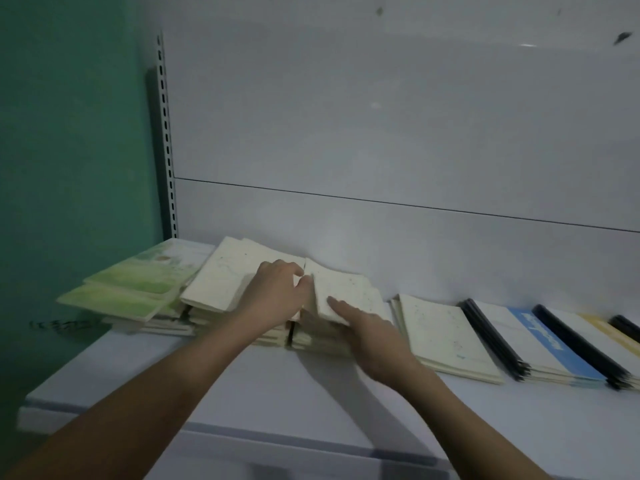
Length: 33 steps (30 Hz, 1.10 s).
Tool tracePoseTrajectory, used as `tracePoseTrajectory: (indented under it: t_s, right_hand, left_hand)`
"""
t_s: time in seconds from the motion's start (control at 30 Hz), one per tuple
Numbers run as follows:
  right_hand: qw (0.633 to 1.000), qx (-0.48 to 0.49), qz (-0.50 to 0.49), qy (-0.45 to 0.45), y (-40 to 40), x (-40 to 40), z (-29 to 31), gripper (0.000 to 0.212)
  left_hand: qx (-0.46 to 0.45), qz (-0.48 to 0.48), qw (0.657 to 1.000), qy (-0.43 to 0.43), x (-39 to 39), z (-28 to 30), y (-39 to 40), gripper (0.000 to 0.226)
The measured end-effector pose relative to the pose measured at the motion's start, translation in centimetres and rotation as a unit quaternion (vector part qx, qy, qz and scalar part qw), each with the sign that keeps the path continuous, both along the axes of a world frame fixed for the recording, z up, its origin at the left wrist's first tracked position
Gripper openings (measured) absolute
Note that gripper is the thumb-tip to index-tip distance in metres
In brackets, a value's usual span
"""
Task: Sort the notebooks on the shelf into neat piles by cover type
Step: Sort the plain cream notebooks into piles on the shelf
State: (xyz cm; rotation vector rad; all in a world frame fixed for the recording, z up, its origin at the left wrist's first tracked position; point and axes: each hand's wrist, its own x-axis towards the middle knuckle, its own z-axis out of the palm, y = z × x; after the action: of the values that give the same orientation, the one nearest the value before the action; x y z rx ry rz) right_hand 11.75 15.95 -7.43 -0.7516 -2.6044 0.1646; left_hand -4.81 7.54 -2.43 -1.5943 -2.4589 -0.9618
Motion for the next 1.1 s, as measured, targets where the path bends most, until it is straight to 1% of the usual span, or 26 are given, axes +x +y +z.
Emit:
tracePoseTrajectory:
  t_s: [0.03,0.07,0.1,0.13,0.17,0.2,0.23,0.27,0.3,0.37,0.4,0.43,0.5,0.57,0.6,0.63,0.67,0.73,0.8,0.87,0.93,0.97,1.0,1.07,1.1]
  right_hand:
    - [0.997,-0.046,-0.016,0.057,0.1,-0.2,0.9,0.043]
    - [0.991,-0.066,-0.036,0.113,0.3,-0.3,1.9,0.040]
    - [0.985,-0.059,-0.050,0.155,0.1,-0.4,2.7,0.039]
    - [0.982,-0.043,-0.056,0.176,-0.2,-0.5,3.2,0.038]
    - [0.981,-0.024,-0.051,0.186,-0.5,-0.6,3.7,0.037]
    - [0.981,-0.010,-0.038,0.190,-1.1,-0.7,4.3,0.038]
    - [0.983,0.012,-0.015,0.183,-1.5,-0.8,4.8,0.041]
    - [0.985,0.050,0.021,0.166,-2.0,-0.9,5.0,0.046]
    - [0.984,0.093,0.056,0.141,-2.2,-1.1,5.1,0.051]
    - [0.981,0.142,0.091,0.100,-1.8,-1.2,4.7,0.050]
    - [0.982,0.143,0.082,0.088,-1.4,-1.4,4.3,0.052]
    - [0.986,0.134,0.060,0.075,-1.1,-1.5,3.9,0.059]
    - [0.995,0.077,0.011,0.068,-0.8,-1.5,2.6,0.082]
    - [0.992,-0.019,-0.022,0.121,-0.6,-1.4,1.8,0.102]
    - [0.988,-0.062,-0.037,0.140,-0.4,-1.4,1.5,0.106]
    - [0.985,-0.096,-0.049,0.138,0.2,-1.5,1.1,0.109]
    - [0.985,-0.117,-0.057,0.115,0.8,-1.7,0.7,0.109]
    - [0.990,-0.120,-0.055,0.040,1.5,-2.3,0.1,0.107]
    - [0.992,-0.114,-0.035,-0.045,1.8,-3.0,-0.3,0.101]
    - [0.991,-0.090,-0.016,-0.102,1.9,-3.5,-0.7,0.096]
    - [0.993,-0.038,-0.017,-0.108,1.6,-3.4,-1.2,0.101]
    - [0.995,-0.006,-0.022,-0.102,1.5,-3.0,-1.7,0.102]
    - [0.995,0.035,-0.024,-0.094,1.2,-2.5,-2.2,0.098]
    - [0.991,0.105,-0.019,-0.086,0.7,-1.3,-2.8,0.076]
    - [0.989,0.121,-0.010,-0.083,0.5,-0.6,-2.8,0.065]
  left_hand:
    - [0.023,-0.009,0.999,-0.042,0.5,0.5,0.0,0.034]
    - [0.036,-0.019,0.994,-0.101,0.9,1.0,0.0,0.035]
    - [0.043,-0.031,0.981,-0.188,1.2,1.6,0.1,0.038]
    - [0.043,-0.051,0.950,-0.305,1.5,2.1,0.2,0.042]
    - [0.034,-0.081,0.897,-0.434,1.9,2.7,0.4,0.048]
    - [0.023,-0.113,0.833,-0.541,2.1,3.1,0.3,0.053]
    - [0.024,-0.142,0.776,-0.615,2.3,3.3,0.2,0.053]
    - [0.033,-0.158,0.741,-0.651,2.4,3.6,0.1,0.047]
    - [0.044,-0.158,0.731,-0.663,2.5,3.8,0.0,0.040]
    - [0.057,-0.137,0.743,-0.653,2.9,4.2,-0.3,0.028]
    - [0.062,-0.125,0.754,-0.642,2.9,4.2,-0.4,0.025]
    - [0.067,-0.116,0.765,-0.630,2.6,4.3,-0.3,0.023]
    - [0.097,-0.097,0.782,-0.608,1.8,4.5,-0.1,0.026]
    - [0.142,-0.076,0.792,-0.589,0.7,4.8,0.1,0.035]
    - [0.161,-0.066,0.793,-0.584,0.2,5.0,0.0,0.038]
    - [0.176,-0.056,0.792,-0.582,-0.3,5.1,-0.2,0.040]
    - [0.186,-0.046,0.793,-0.578,-0.7,5.0,-0.3,0.042]
    - [0.200,-0.028,0.794,-0.574,-1.7,4.7,-0.6,0.047]
    - [0.196,-0.019,0.792,-0.578,-2.6,4.1,-0.8,0.050]
    - [0.186,-0.012,0.793,-0.581,-3.3,3.7,-1.1,0.050]
    - [0.179,-0.006,0.797,-0.577,-3.7,3.3,-1.2,0.049]
    - [0.177,-0.002,0.798,-0.576,-3.9,3.2,-1.3,0.048]
    - [0.174,0.003,0.798,-0.576,-4.1,3.1,-1.3,0.047]
    - [0.171,0.010,0.800,-0.576,-4.4,2.9,-1.3,0.047]
    - [0.171,0.011,0.801,-0.574,-4.5,2.8,-1.3,0.047]
